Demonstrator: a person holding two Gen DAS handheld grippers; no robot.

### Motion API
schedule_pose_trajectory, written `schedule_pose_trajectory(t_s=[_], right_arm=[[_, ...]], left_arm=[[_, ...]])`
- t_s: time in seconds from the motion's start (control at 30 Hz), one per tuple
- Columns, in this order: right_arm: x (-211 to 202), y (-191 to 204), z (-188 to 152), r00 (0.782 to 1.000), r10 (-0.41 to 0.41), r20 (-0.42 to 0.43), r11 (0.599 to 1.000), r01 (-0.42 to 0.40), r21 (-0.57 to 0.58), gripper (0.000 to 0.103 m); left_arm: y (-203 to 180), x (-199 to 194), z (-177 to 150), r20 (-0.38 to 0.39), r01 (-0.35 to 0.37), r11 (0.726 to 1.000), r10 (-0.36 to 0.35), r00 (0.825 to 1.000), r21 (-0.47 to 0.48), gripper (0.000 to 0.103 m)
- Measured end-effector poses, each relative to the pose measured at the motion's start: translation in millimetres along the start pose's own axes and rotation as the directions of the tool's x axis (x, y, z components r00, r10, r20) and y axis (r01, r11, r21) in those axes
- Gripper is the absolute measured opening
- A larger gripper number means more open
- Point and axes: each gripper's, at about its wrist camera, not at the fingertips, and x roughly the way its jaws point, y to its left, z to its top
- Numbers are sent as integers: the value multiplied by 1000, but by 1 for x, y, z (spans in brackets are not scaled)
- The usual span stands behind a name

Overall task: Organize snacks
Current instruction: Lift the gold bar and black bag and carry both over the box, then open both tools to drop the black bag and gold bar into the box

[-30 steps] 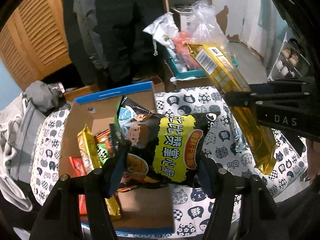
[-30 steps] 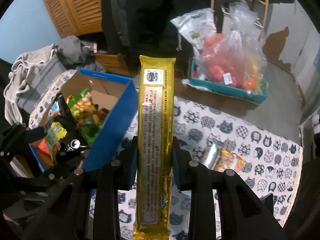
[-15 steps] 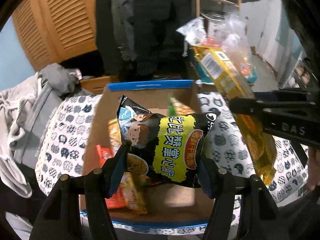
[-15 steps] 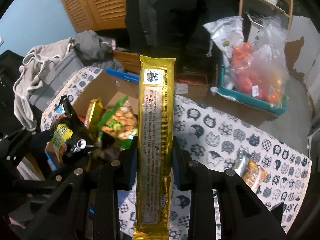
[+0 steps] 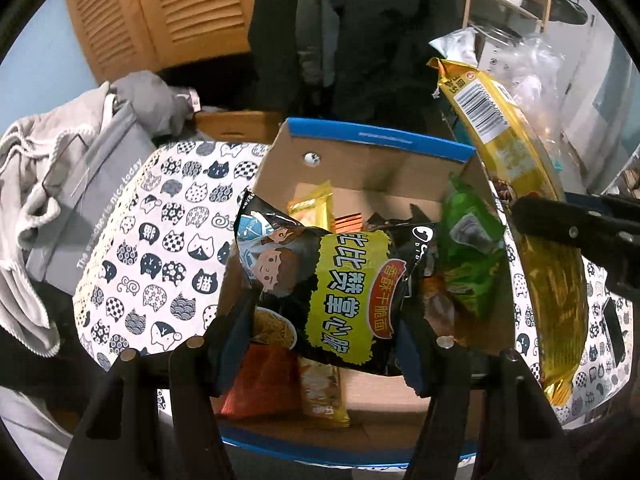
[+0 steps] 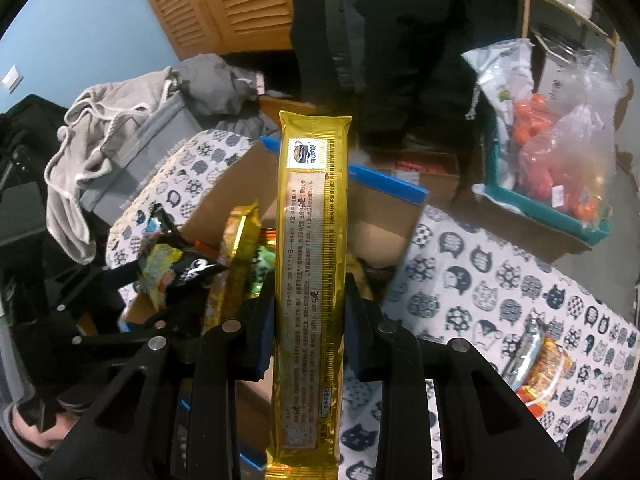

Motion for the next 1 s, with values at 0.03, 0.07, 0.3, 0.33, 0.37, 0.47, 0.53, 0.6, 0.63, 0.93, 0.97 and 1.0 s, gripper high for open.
schedule_pose_trajectory(t_s=[0.03,0.07,0.3,0.33,0.37,0.47,0.53,0.6,0.63,0.93,0.97,1.0], right_arm=[[2,2,1,1000,5,-3,1000,-5,-3,27],[4,5,1,1000,9,-7,1000,-9,-5,27],[19,16,6,999,30,-15,999,-30,-14,27],[20,17,6,999,34,-16,999,-34,-16,28],[22,18,6,999,39,-19,999,-40,-20,28],[24,19,5,998,56,-22,998,-57,-17,30],[25,20,5,997,74,-24,997,-74,-14,35],[25,20,6,996,88,-21,996,-88,-13,40],[24,20,6,996,93,-17,996,-93,-13,46],[6,18,4,998,64,16,998,-64,-15,63],[3,16,2,998,59,20,998,-59,-16,63],[1,14,2,998,56,23,998,-55,-16,65]], left_arm=[[0,0,0,-2,-8,1000,8,1000,-2,66],[1,1,-1,-4,-17,1000,17,1000,-3,67],[5,4,0,-25,-57,998,57,998,-5,77],[5,4,1,-28,-60,998,60,998,-8,79],[6,4,1,-29,-60,998,60,998,-11,79],[8,2,4,-34,-59,998,58,998,-23,79],[10,-3,6,-23,-57,998,56,998,-32,79],[11,-6,7,-14,-55,998,54,998,-39,79],[12,-8,8,-9,-53,998,53,999,-45,79],[8,-13,10,2,-23,998,24,1000,-61,79],[5,-14,10,5,-19,998,19,1000,-56,79],[2,-15,11,8,-14,999,15,1000,-50,79]])
